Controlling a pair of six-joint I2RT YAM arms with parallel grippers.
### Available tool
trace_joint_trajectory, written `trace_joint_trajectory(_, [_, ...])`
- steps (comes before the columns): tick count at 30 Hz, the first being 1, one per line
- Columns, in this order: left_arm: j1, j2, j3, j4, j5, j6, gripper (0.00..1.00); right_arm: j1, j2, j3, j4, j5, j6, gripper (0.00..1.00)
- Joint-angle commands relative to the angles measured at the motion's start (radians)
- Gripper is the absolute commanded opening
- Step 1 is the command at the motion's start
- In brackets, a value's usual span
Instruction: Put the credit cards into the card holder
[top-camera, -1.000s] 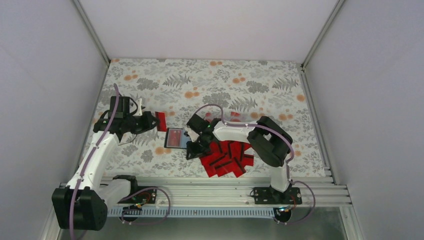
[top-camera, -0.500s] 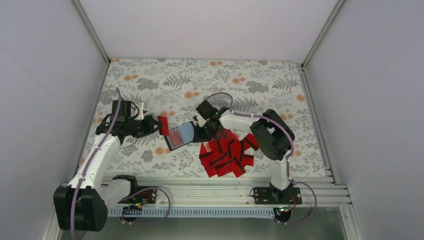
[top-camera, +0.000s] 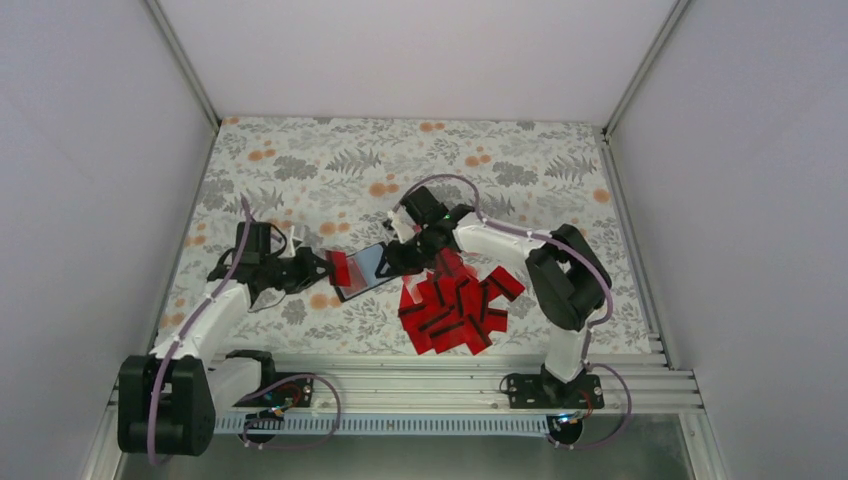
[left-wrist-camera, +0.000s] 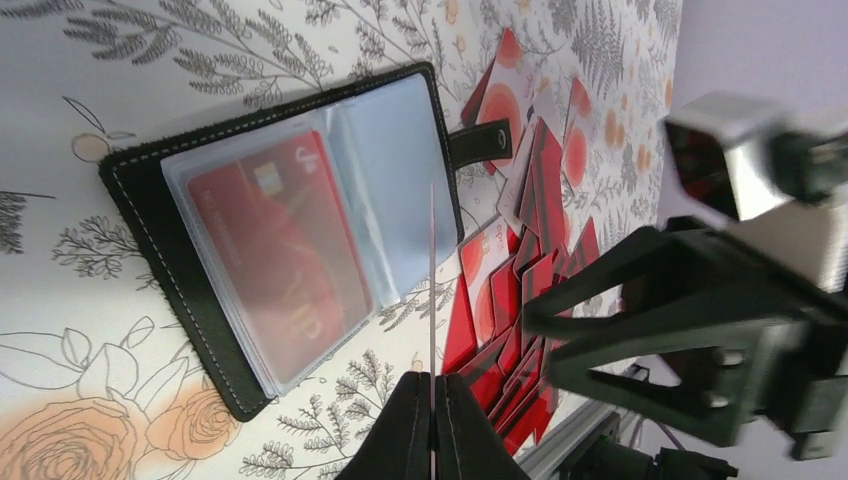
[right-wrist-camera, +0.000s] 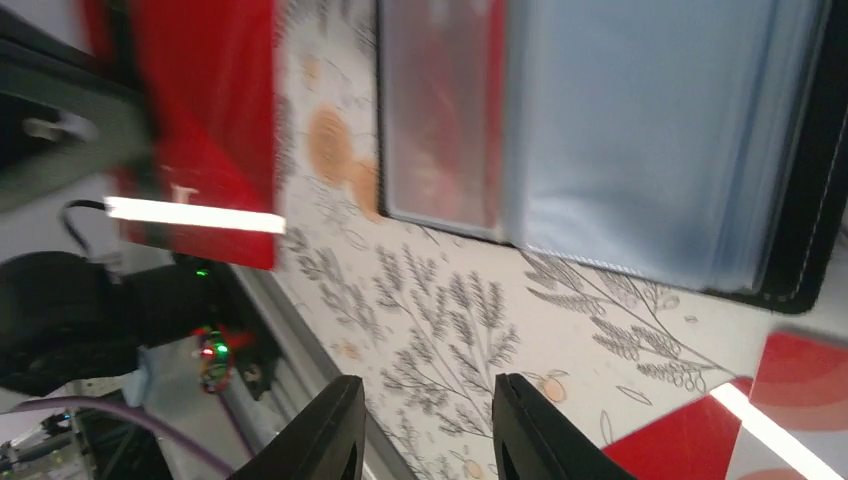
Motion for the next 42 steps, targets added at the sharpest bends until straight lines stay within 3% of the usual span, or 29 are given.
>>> trace_joint_trajectory(1, [-0.001, 0.063, -0.029, 0.11, 0.086, -0.027, 0.02, -0.054, -0.012, 0.06, 0.034, -0.094, 0.021, 0.36])
trace_joint_trajectory(9, [0.0, 0.233, -0.007, 0.115, 0.128, 0.089, 0.02, -0.114, 0.138, 0.208, 0.059, -0.188, 0.065, 0.44])
trace_joint_trajectory(21, [-0.002, 0.379, 0.027, 0.149, 0.149, 0.128, 0.02, -0.123, 0.281, 0.301, 0.049, -0.205, 0.081, 0.43])
trace_joint_trajectory(42, [-0.008, 0.514, 0.077, 0.209, 0.2, 0.141, 0.02, -0.169, 0.333, 0.197, 0.046, -0.174, 0.013, 0.37])
